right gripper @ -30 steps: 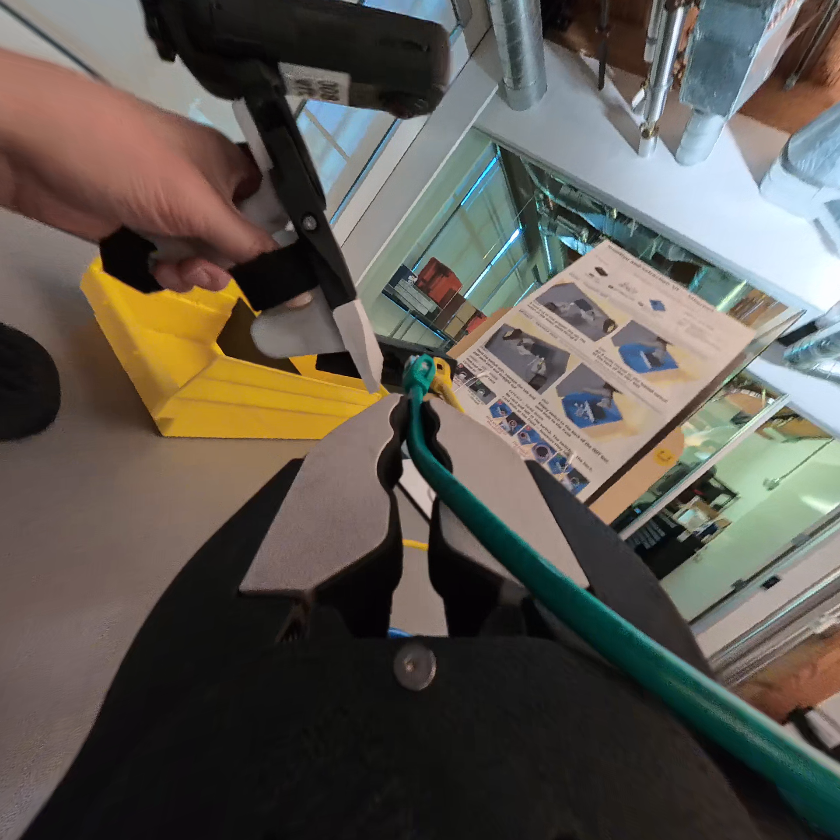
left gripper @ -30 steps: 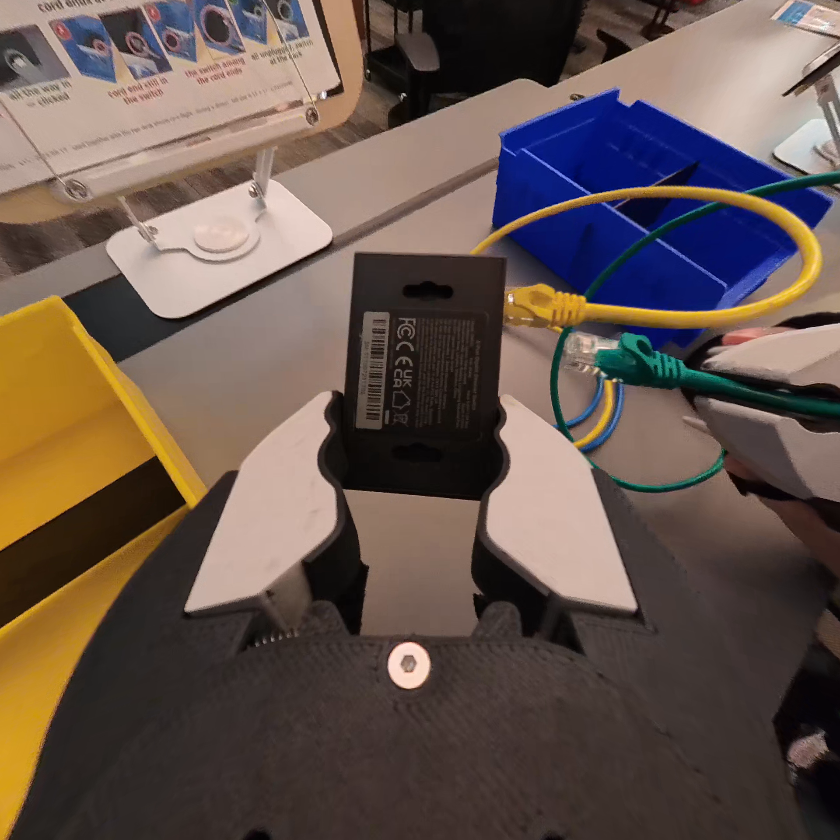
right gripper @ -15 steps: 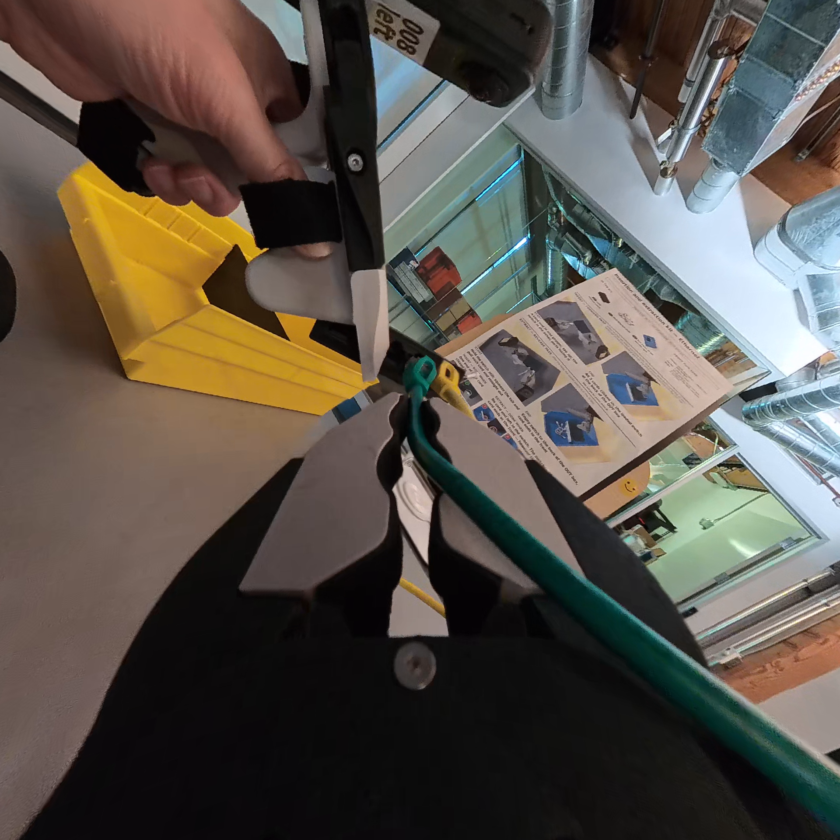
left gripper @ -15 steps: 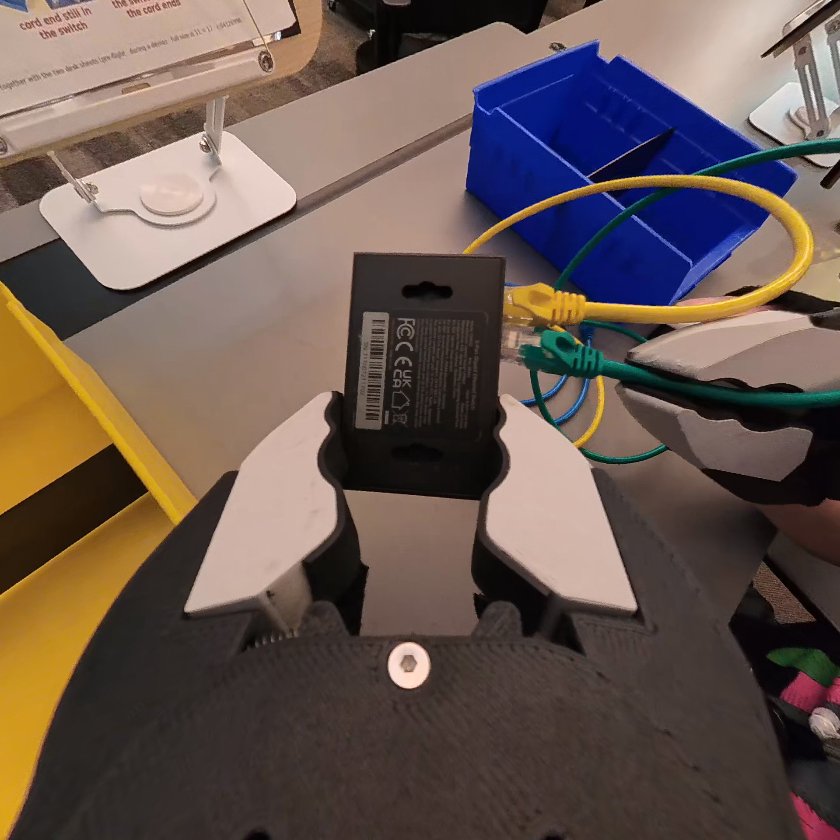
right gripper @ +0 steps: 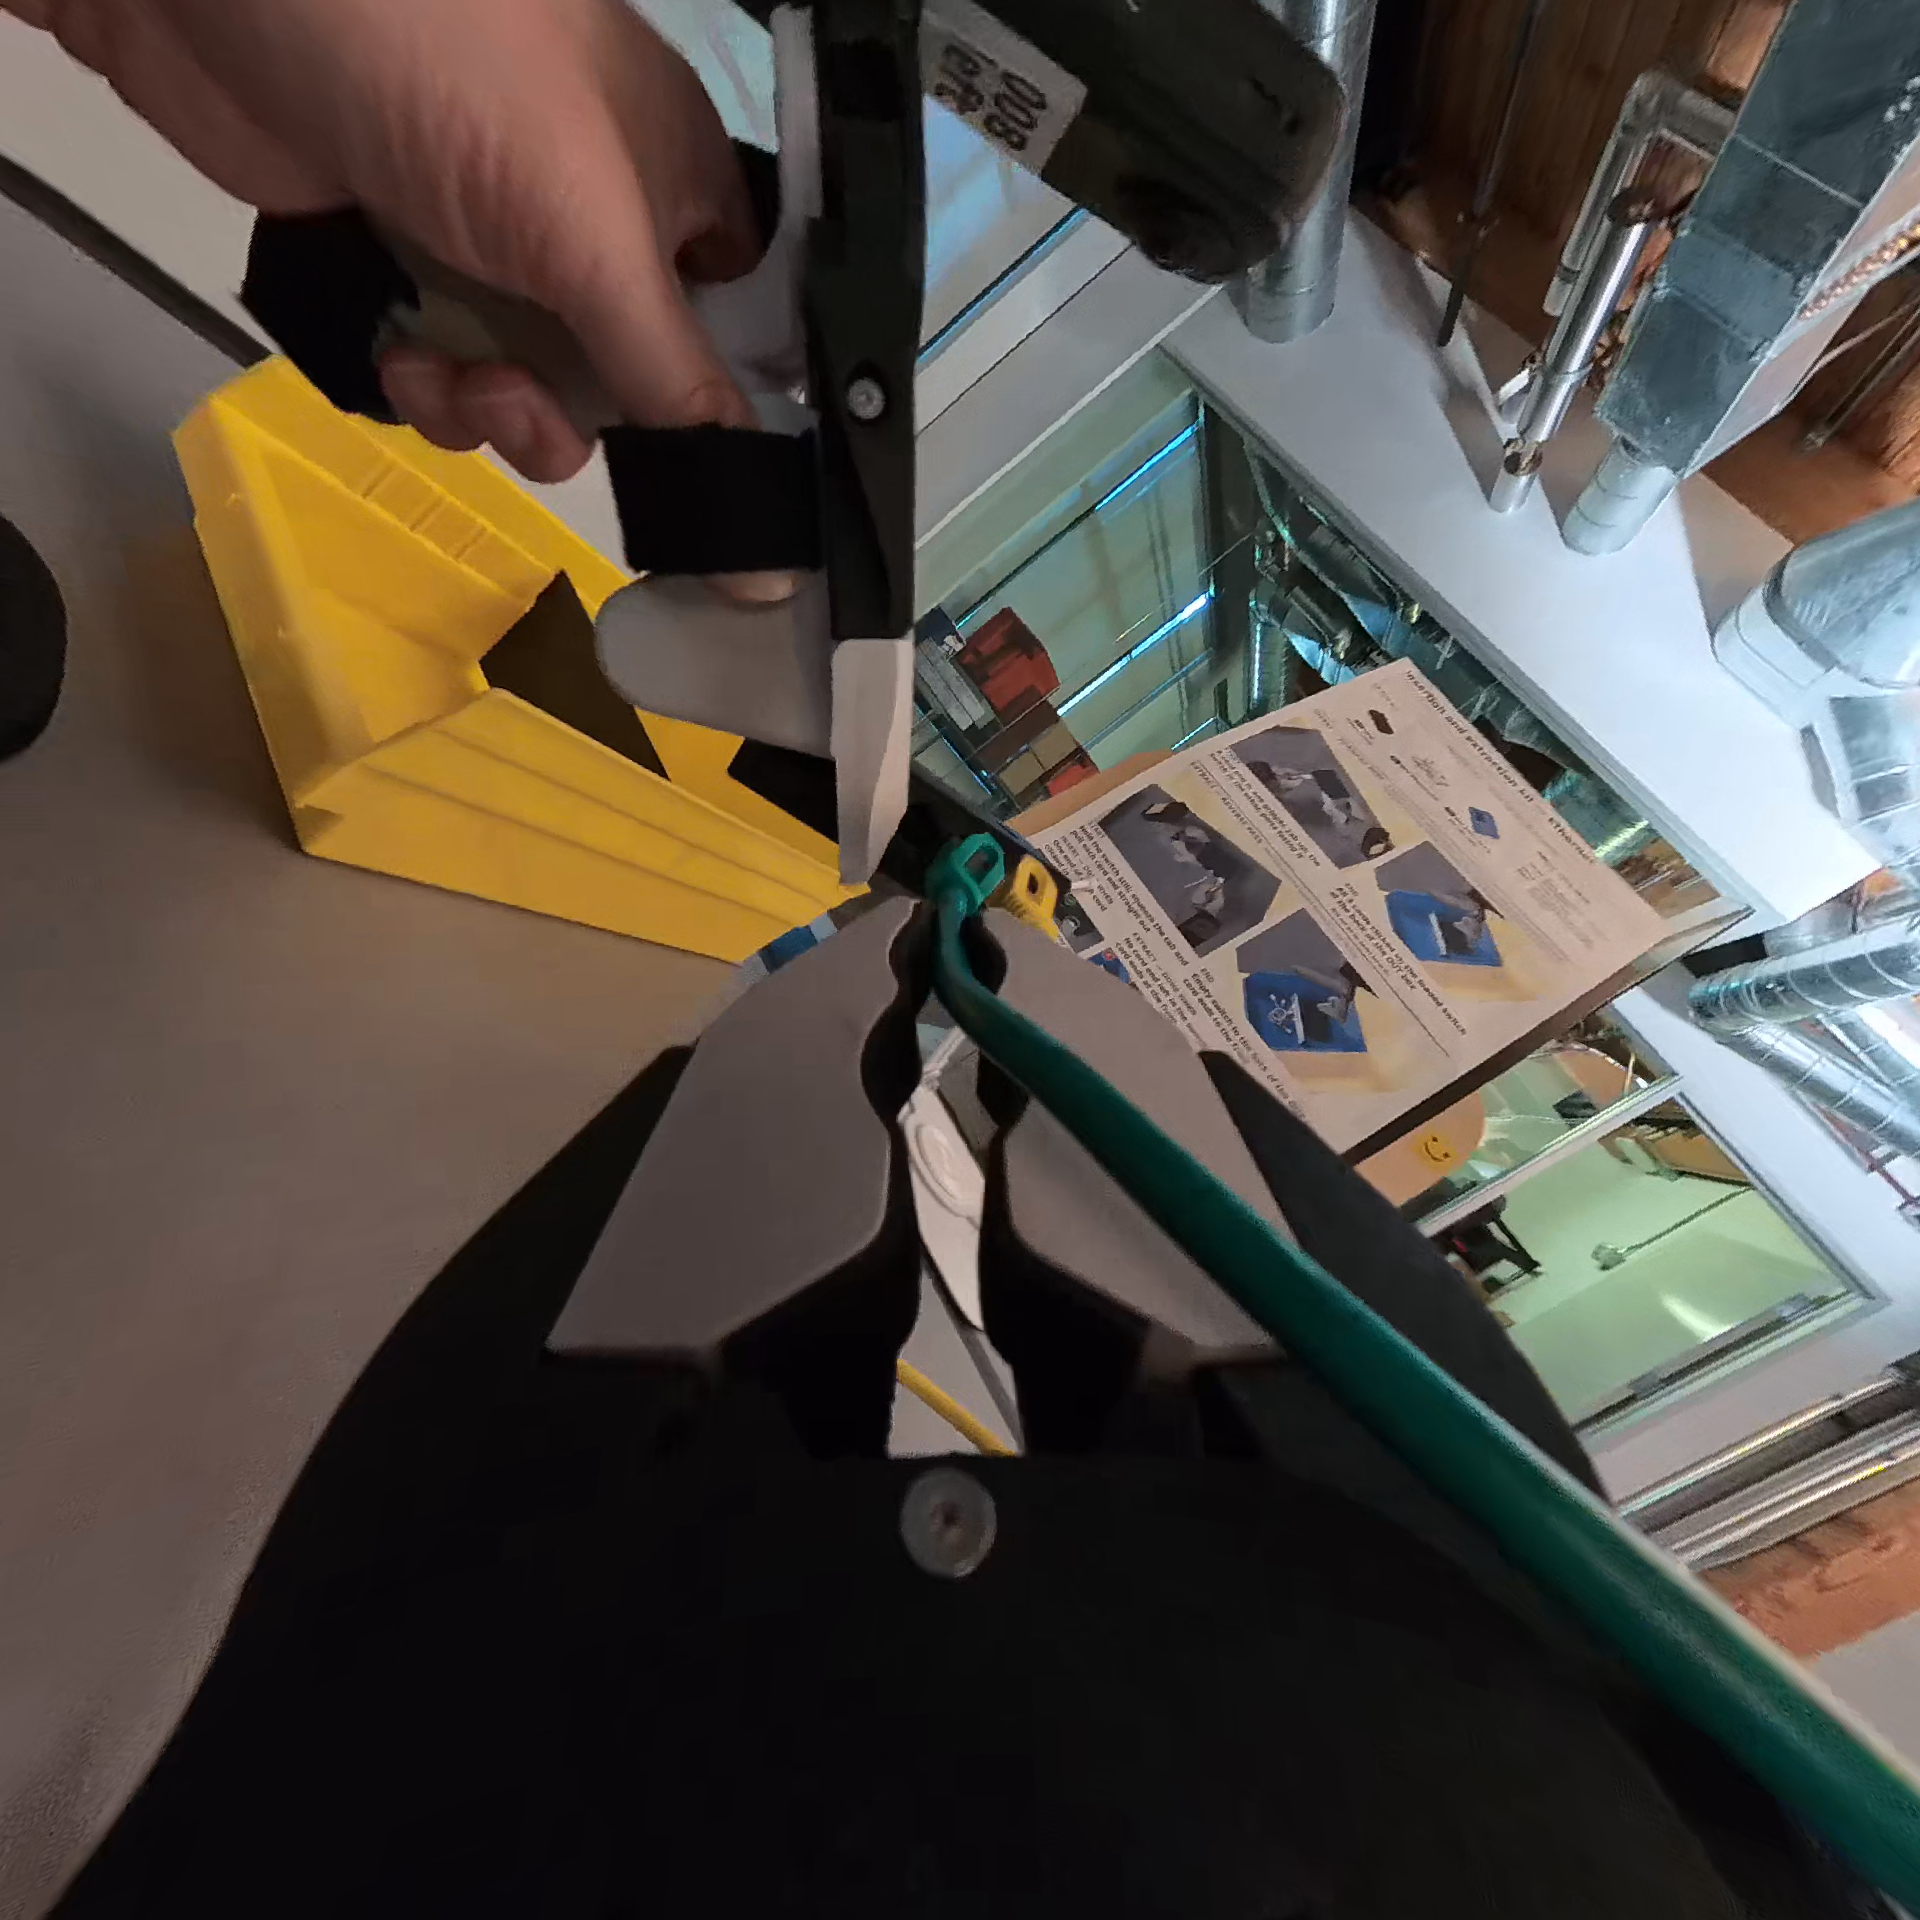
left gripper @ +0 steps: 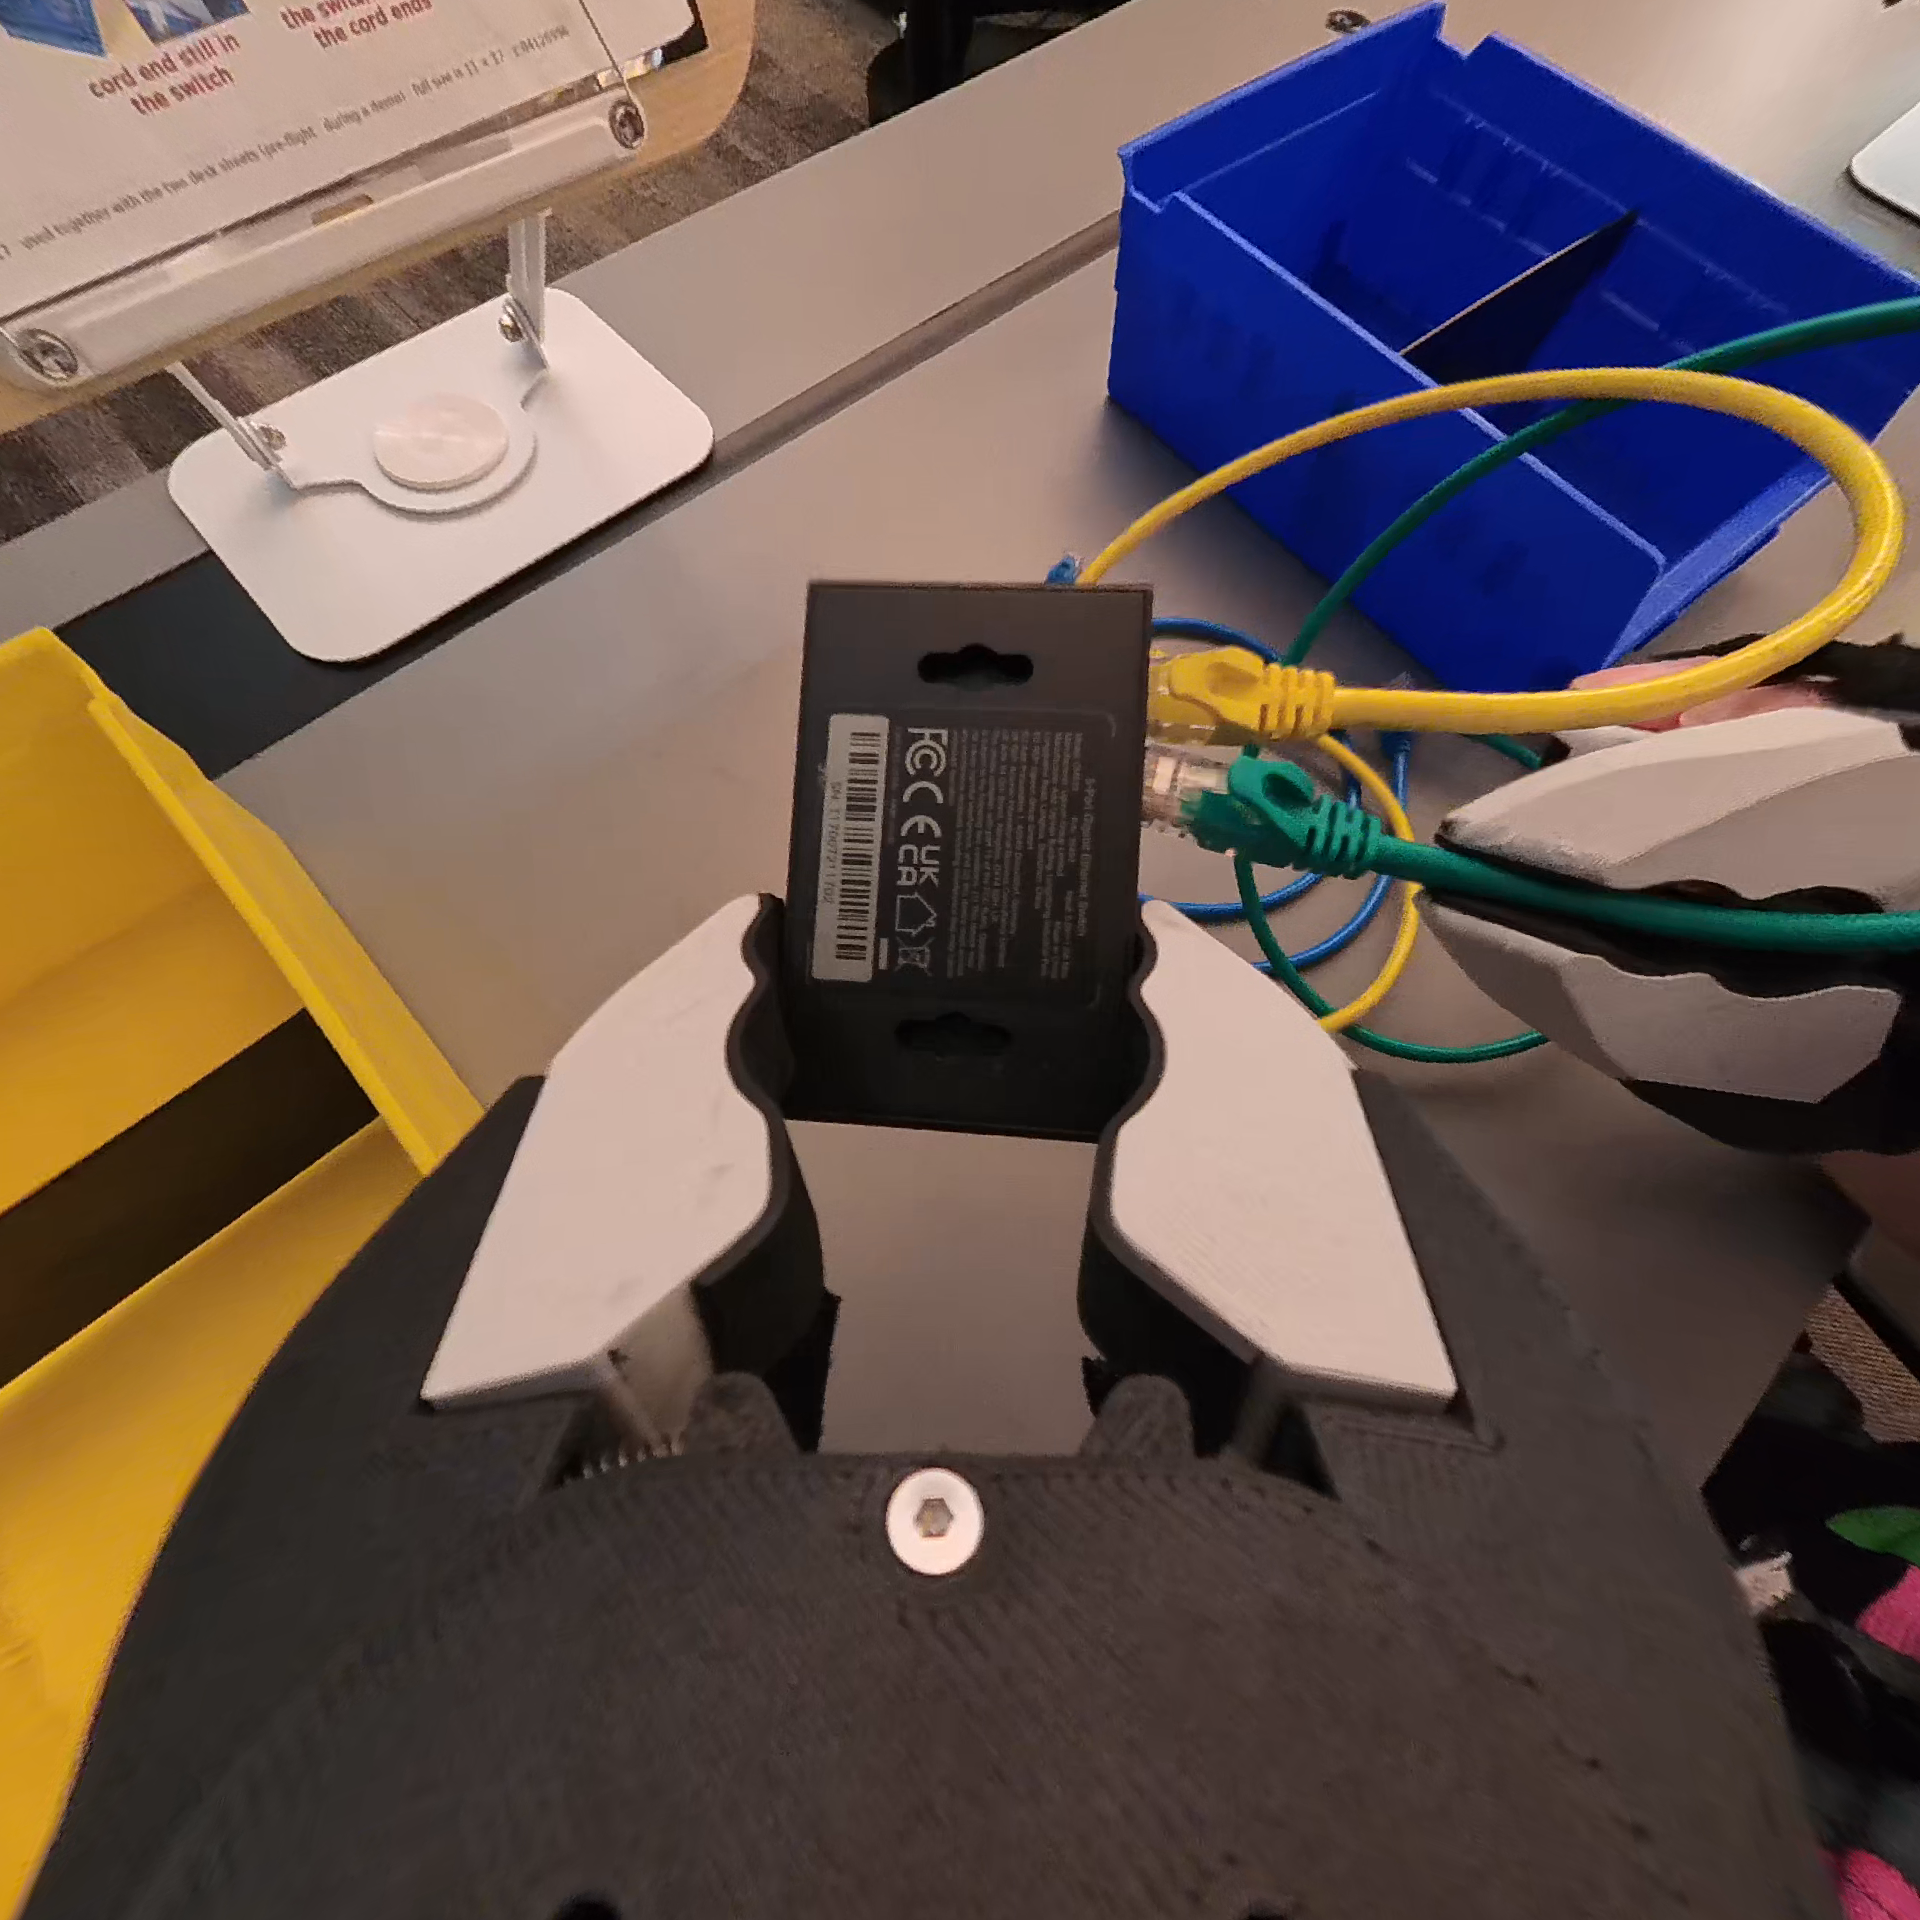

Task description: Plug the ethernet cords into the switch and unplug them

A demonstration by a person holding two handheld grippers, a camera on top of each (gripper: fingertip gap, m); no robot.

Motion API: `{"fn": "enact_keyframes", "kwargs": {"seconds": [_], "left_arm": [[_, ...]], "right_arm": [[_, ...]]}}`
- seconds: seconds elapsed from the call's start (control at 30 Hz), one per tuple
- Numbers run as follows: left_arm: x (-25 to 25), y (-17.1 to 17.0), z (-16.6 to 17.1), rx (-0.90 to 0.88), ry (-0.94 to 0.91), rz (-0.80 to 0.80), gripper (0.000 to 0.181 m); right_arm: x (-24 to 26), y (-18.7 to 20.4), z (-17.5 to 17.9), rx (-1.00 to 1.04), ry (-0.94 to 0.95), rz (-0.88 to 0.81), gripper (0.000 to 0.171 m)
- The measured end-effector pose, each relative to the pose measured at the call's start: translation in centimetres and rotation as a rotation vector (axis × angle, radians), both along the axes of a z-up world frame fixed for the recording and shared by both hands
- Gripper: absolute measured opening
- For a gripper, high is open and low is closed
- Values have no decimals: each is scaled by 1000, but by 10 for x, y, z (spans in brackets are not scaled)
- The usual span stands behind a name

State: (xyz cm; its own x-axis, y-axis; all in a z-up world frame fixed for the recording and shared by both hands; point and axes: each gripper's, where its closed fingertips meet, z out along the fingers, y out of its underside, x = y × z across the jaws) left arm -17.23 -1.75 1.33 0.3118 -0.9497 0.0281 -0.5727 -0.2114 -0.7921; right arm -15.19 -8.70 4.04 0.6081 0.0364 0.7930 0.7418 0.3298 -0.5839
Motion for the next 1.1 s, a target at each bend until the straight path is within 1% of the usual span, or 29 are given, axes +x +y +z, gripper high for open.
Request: {"fn": "enact_keyframes", "kwargs": {"seconds": [0.23,0.37,0.5,0.67,0.73,0.8,0.87,1.0,1.1], "left_arm": [[0,-7,-5,-50,15,-27,60],[1,-11,-4,-27,27,-51,60],[4,-9,-2,26,14,-40,60],[8,-8,9,109,-44,-12,60],[9,-9,10,126,-45,-3,60],[11,-12,12,101,-77,-9,60],[12,-17,15,89,-110,-31,60],[15,-31,38,147,-258,-111,60],[17,-45,52,119,-385,-188,61]], "right_arm": [[1,-6,-5,26,-115,42,6],[6,-7,-4,23,-136,59,7],[11,-2,-4,-16,-60,47,6],[17,-1,1,-47,108,46,7],[18,0,1,-62,136,55,7],[18,-2,4,-39,132,58,7],[17,-7,9,-2,92,48,5],[11,-25,30,119,-98,-2,6],[8,-36,46,150,-227,-23,6]]}}
